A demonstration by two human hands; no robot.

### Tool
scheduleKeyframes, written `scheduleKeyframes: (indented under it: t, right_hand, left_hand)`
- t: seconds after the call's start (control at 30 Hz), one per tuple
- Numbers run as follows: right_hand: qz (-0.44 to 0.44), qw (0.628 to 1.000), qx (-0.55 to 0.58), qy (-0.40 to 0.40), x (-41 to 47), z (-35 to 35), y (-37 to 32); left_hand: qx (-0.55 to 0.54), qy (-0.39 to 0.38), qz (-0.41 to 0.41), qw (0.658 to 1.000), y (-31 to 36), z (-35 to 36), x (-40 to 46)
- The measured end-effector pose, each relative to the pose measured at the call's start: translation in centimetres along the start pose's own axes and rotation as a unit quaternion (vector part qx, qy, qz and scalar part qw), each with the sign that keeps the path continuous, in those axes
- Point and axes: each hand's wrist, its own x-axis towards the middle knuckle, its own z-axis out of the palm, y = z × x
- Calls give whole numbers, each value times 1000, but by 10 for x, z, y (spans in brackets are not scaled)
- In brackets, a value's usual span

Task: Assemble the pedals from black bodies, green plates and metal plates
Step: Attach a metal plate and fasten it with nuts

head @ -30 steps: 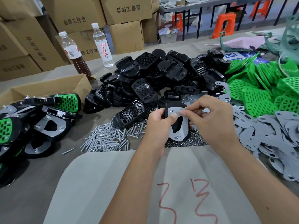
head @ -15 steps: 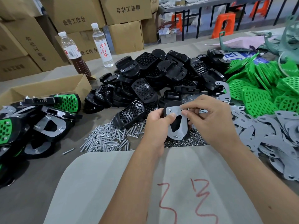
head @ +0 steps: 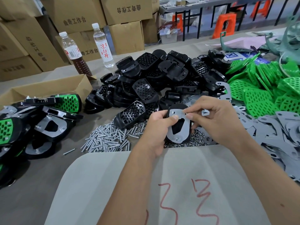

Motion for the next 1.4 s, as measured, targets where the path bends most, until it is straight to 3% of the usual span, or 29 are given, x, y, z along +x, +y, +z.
scheduleKeyframes:
  t: [0.2,0.43,0.53,0.63,0.93,1.4]
  right_hand:
    - [5,999,-36,28,-3,2,-2]
    - [-3,1000,-30,-4,0,3,-4]
    - [-28,998,-37,50,0,2,-8]
    - [16,996,-2,91,0,2,-6]
    - [65,996,-4,66,-2,12,-8]
    - [-12,995,-52,79,-3,19,-9]
  left_hand:
    - [19,7,12,1000,-4,2,1]
    - [27,25,29,999,-4,4,1]
    - [1,21,23,1000,-4,4,1]
    - [5,39,27,999,-5,6,2]
    - [20,54,33,998,-5,7,2]
    - [-9,59,17,998,-4,8,0]
